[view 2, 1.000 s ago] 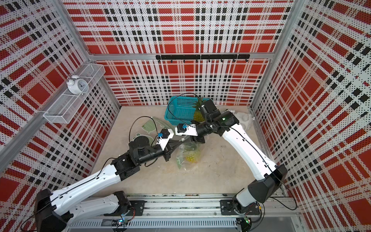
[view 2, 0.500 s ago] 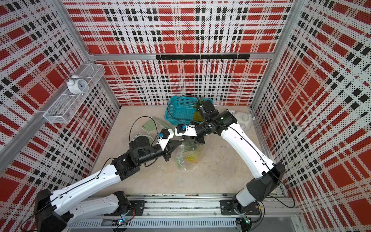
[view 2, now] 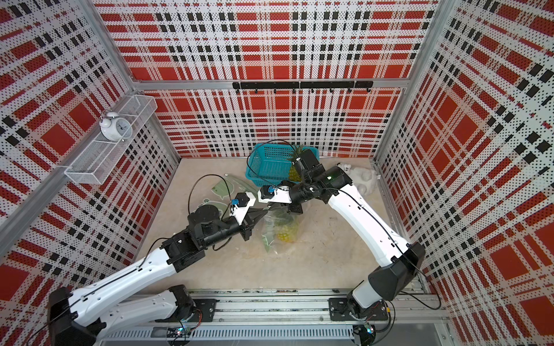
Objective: Open the zip-top bag and take out the pineapple
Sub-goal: Unzip the zipper on the zipper food storage bag.
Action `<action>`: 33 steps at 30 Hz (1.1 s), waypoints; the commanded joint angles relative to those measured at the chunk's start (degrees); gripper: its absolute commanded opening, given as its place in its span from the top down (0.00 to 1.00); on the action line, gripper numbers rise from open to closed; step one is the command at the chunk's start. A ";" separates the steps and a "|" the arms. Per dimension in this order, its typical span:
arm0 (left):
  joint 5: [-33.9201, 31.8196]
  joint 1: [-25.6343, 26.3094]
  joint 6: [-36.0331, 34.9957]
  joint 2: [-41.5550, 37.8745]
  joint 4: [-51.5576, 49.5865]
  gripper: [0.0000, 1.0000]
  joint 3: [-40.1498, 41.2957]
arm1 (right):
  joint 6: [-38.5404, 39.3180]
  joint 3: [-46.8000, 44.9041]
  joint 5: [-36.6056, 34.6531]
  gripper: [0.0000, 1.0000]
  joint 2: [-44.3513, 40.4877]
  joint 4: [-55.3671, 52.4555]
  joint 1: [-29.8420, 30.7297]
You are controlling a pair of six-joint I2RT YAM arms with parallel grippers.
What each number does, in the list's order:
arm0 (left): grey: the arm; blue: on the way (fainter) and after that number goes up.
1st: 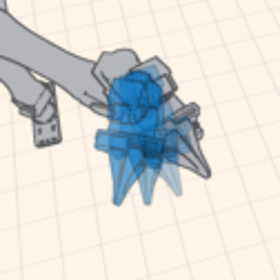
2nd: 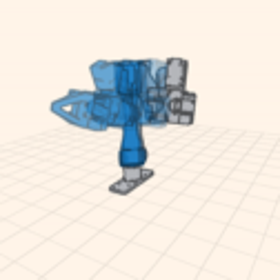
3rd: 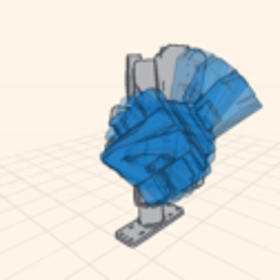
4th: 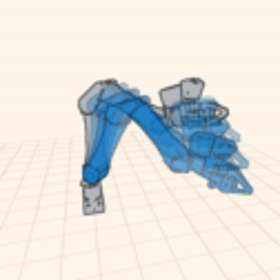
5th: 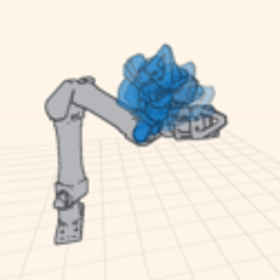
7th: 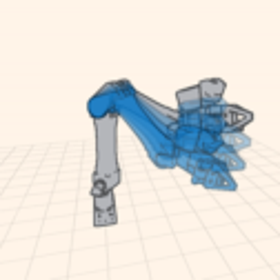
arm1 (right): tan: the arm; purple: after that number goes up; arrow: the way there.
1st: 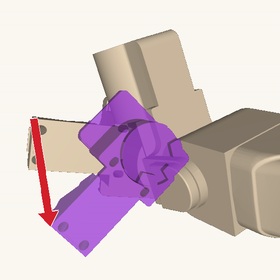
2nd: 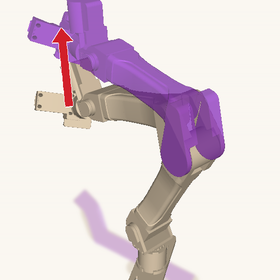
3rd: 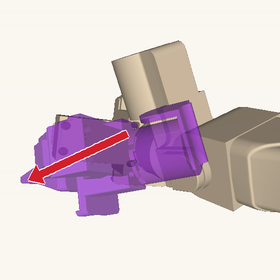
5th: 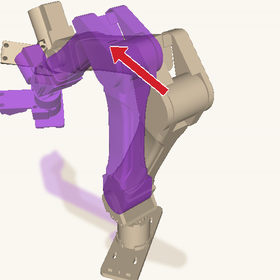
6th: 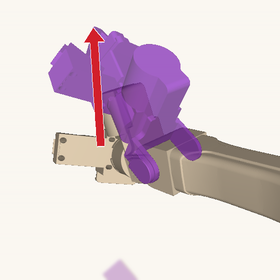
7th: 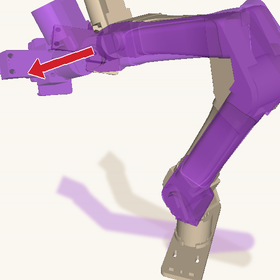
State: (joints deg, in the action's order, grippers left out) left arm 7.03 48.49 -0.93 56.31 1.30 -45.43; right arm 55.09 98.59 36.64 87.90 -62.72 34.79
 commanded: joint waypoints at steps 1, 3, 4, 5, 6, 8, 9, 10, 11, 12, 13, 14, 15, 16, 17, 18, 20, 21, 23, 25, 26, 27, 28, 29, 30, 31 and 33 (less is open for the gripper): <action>-1.18 0.20 -0.62 -2.91 1.10 1.00 1.00 | -2.06 -1.49 -7.46 0.97 -1.39 2.61 -1.42; -1.40 0.07 -0.63 -3.28 0.90 1.00 1.26 | -2.44 -1.96 -8.17 0.97 -1.88 3.54 -1.97; -1.76 0.03 -0.64 -3.45 0.73 1.00 1.38 | -2.60 -2.08 -8.43 0.96 -2.18 3.85 -2.38; -2.00 -0.05 -0.60 -3.64 0.66 1.00 1.49 | -2.80 -2.18 -8.67 0.96 -2.43 3.91 -2.80; -2.08 -0.06 -0.62 -3.82 0.51 1.00 1.56 | -2.93 -2.30 -8.77 0.96 -2.63 3.92 -3.23; -2.54 -0.28 -0.56 -4.39 0.45 1.00 1.90 | -3.57 -2.86 -9.59 0.96 -3.20 4.42 -4.22; -2.69 -0.33 -0.54 -4.69 0.45 1.00 1.97 | -3.68 -3.30 -9.95 0.96 -3.47 4.58 -4.66; -2.85 -0.48 -0.52 -5.01 0.39 1.00 2.12 | -3.84 -3.74 -10.61 0.96 -3.76 4.75 -5.26; -3.11 -0.66 -0.45 -5.22 0.46 1.00 2.33 | -4.24 -4.20 -11.07 0.96 -4.10 5.20 -5.83; -3.32 -0.80 -0.44 -5.40 0.45 1.00 2.47 | -4.52 -4.75 -11.47 0.96 -4.35 5.32 -6.31; -3.50 -0.98 -0.32 -5.66 0.46 1.00 2.62 | -4.68 -5.25 -11.87 0.96 -4.69 5.56 -6.86; -3.57 -1.19 -0.25 -5.80 0.30 1.00 2.65 | -5.01 -5.77 -12.30 0.96 -5.03 5.98 -7.38; -3.60 -1.45 -0.16 -6.03 0.19 1.00 2.78 | -5.43 -6.43 -12.89 0.96 -5.42 6.46 -7.95; -3.75 -1.76 -0.05 -6.21 0.19 1.00 2.88 | -5.77 -6.94 -13.45 0.96 -5.78 6.79 -8.52; -3.79 -2.04 0.06 -6.51 0.15 1.00 3.11 | -6.00 -7.36 -13.85 0.96 -6.09 7.00 -9.02; -3.86 -2.36 0.26 -6.77 0.04 1.00 3.22 | -6.24 -7.93 -14.44 0.96 -6.37 7.24 -9.61; -3.93 -2.93 0.56 -7.16 -0.08 1.00 3.50 | -7.14 -8.93 -15.66 0.96 -7.06 7.82 -10.82; -4.02 -3.21 0.81 -7.49 -0.07 1.00 3.66 | -7.53 -9.60 -16.31 0.96 -7.34 8.10 -11.49; -4.00 -3.65 0.88 -7.84 -0.08 1.00 3.99 | -8.23 -10.69 -17.23 0.96 -7.97 8.72 -12.63; -4.14 -3.92 0.94 -8.18 -0.20 1.00 4.25 | -8.89 -12.07 -18.13 0.96 -8.76 9.68 -13.64; -4.04 -4.01 0.97 -8.23 -0.31 1.00 4.30 | -9.08 -12.56 -18.46 0.96 -9.11 10.02 -13.94; -4.17 -4.10 0.95 -8.27 -0.41 1.00 4.32 | -9.33 -13.03 -18.86 0.96 -9.43 10.28 -14.35; -4.29 -4.23 1.05 -8.31 -0.47 1.00 4.31 | -9.60 -13.36 -19.42 0.96 -9.66 10.53 -14.64; -4.23 -4.36 1.10 -8.29 -0.53 1.00 4.42 | -9.81 -13.58 -20.08 0.96 -9.91 10.68 -15.13; -4.34 -4.42 1.05 -8.32 -0.60 1.00 4.45 | -9.98 -13.78 -20.71 0.96 -10.02 10.69 -15.53; -4.32 -4.54 1.04 -8.33 -0.62 1.00 4.47 | -10.24 -13.85 -21.33 0.96 -10.11 10.71 -16.03; -4.49 -4.71 1.03 -8.50 -0.77 1.00 4.60 | -10.52 -14.20 -22.79 0.96 -10.33 10.71 -17.11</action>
State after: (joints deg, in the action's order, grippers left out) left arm 4.19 44.95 -0.21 50.43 1.08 -41.39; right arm 46.37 85.10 24.82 78.89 -53.19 21.56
